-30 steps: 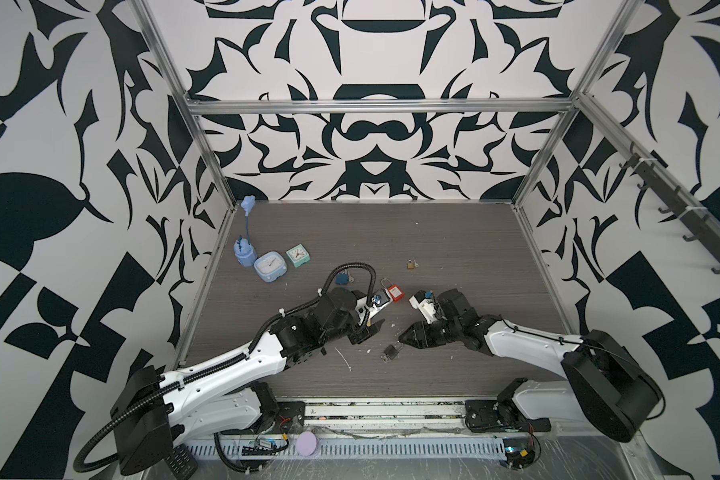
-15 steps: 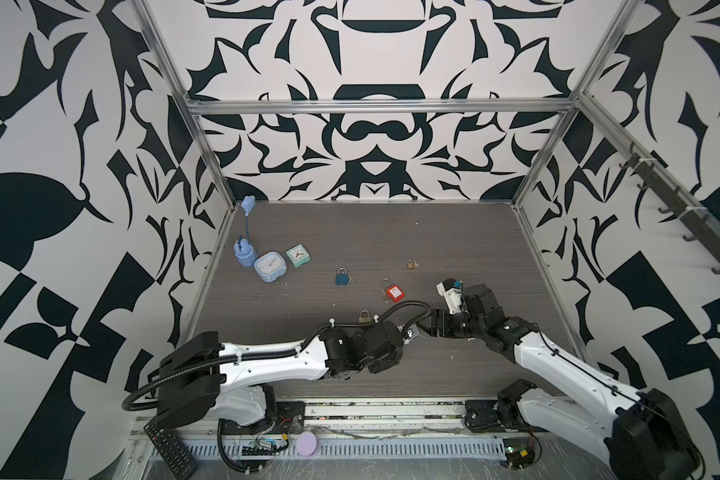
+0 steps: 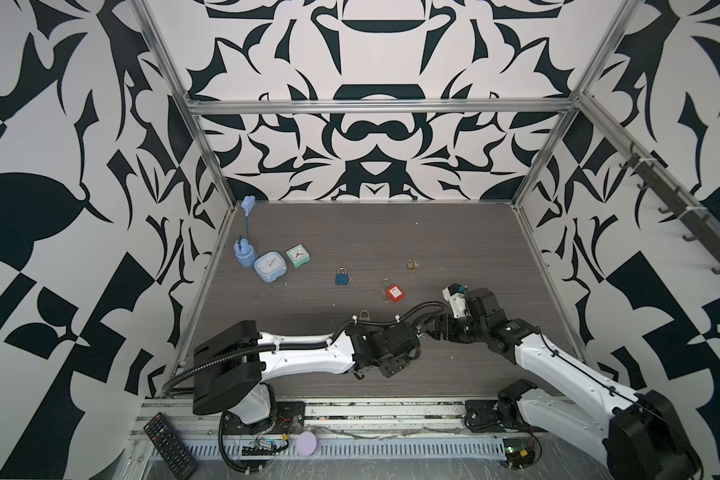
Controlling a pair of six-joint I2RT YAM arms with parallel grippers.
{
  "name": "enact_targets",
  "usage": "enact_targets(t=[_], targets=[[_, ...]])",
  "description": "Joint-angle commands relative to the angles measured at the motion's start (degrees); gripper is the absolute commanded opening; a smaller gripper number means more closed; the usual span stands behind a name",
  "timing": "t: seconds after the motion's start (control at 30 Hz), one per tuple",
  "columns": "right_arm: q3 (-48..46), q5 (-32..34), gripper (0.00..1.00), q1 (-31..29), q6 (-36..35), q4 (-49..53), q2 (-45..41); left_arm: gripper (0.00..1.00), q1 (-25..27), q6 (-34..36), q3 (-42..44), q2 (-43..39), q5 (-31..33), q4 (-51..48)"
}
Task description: Lock with the key
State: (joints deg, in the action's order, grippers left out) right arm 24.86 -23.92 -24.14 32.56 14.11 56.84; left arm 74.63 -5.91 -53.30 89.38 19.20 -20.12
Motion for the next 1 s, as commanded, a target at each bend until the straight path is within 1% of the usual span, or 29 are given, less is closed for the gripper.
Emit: enact_targets(t=[0.0,0.03,0.07,0.2,0.23,0.27,0.47,0.73,0.83,0.87,0.97], targets=[[0.32,0.53,0.92,0.23,-0.37,1.56,-0.15,0.80,-0.23,-2.39,-1.67,1.86,-3.92,-3.76],[0.34,0.61,0.97,0.30,-0.52,1.88,-0.35,0.82,-0.33,-2.63,-1.72,2.23,-4.14,-3.97],[0.32,0.68,1.00,0.26,-0.65,2.24,-0.46,0.83,-0.62,-3.00,-1.64,2.36,-4.30,-3.93],[0.95,1.75,1.00,0.32,-1.00,4.50,-1.07,0.84,-3.15,-4.53,-0.28,2.34,-6.32,-2.39],[1.02,1.97,1.00,0.32,-0.96,4.84,-1.27,0.88,-3.56,-4.60,0.01,2.33,-6.81,-1.94],[1.04,1.97,1.00,0.39,-1.00,4.97,-1.53,0.89,-3.98,-4.38,0.20,2.53,-7.93,-1.46],[1.07,2.73,1.00,0.42,-0.85,5.66,-1.91,0.90,-5.94,-3.81,-0.31,4.78,-11.77,-1.46],[0.63,2.92,1.00,0.54,-0.92,5.22,-2.42,0.86,-6.50,-4.35,-2.73,8.27,-12.25,-3.39],[0.58,2.43,1.00,0.50,-0.83,4.74,-2.11,0.86,-6.48,-4.83,-3.71,9.76,-11.31,-3.90],[0.62,2.32,1.00,0.50,-0.83,4.61,-2.08,0.82,-6.43,-4.92,-4.14,10.22,-10.96,-4.09],[0.71,2.37,1.00,0.50,-0.83,4.61,-2.08,0.77,-6.43,-4.95,-5.08,11.20,-10.89,-4.90]])
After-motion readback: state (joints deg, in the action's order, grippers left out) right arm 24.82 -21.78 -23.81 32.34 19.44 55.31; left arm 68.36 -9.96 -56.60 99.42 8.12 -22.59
